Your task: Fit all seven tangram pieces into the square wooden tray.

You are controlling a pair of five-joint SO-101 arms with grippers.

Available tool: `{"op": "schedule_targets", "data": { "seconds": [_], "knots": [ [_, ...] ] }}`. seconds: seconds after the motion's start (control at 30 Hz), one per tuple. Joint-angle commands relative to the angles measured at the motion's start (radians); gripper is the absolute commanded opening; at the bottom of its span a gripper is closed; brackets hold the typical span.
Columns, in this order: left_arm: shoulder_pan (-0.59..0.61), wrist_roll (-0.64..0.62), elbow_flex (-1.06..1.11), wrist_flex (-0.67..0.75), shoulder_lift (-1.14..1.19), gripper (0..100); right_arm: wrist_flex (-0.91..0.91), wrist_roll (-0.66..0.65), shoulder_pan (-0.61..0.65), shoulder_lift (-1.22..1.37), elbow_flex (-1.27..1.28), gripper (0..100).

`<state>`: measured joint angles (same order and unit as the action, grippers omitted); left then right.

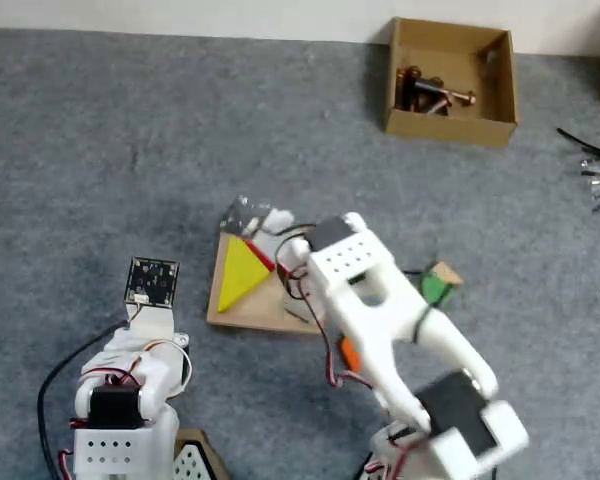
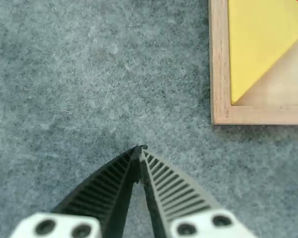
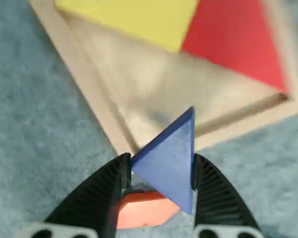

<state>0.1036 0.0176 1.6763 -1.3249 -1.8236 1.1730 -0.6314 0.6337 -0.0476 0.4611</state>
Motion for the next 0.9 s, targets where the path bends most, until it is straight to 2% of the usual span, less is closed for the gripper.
{"op": "schedule_targets", "data": {
  "seconds": [0.0, 0.17, 0.5, 0.77, 0.87],
  "knots": [
    [-0.012, -0.002, 0.018, -0.003, -0.01, 1, -0.015, -0.069, 0.05, 0.038, -0.102, 11.1],
    [-0.012, -0.002, 0.018, -0.003, -0.01, 1, -0.016, -0.153, 0.088, 0.062, -0.131, 11.1],
    [-0.012, -0.002, 0.018, -0.003, -0.01, 1, -0.016, -0.387, 0.087, 0.067, -0.128, 11.2],
    [-0.012, -0.002, 0.018, -0.003, -0.01, 1, -0.012, -0.451, 0.082, 0.068, -0.127, 11.6],
    [-0.012, -0.002, 0.018, -0.003, -0.01, 1, 0.053, -0.453, 0.084, 0.068, -0.128, 11.7]
  ]
}}
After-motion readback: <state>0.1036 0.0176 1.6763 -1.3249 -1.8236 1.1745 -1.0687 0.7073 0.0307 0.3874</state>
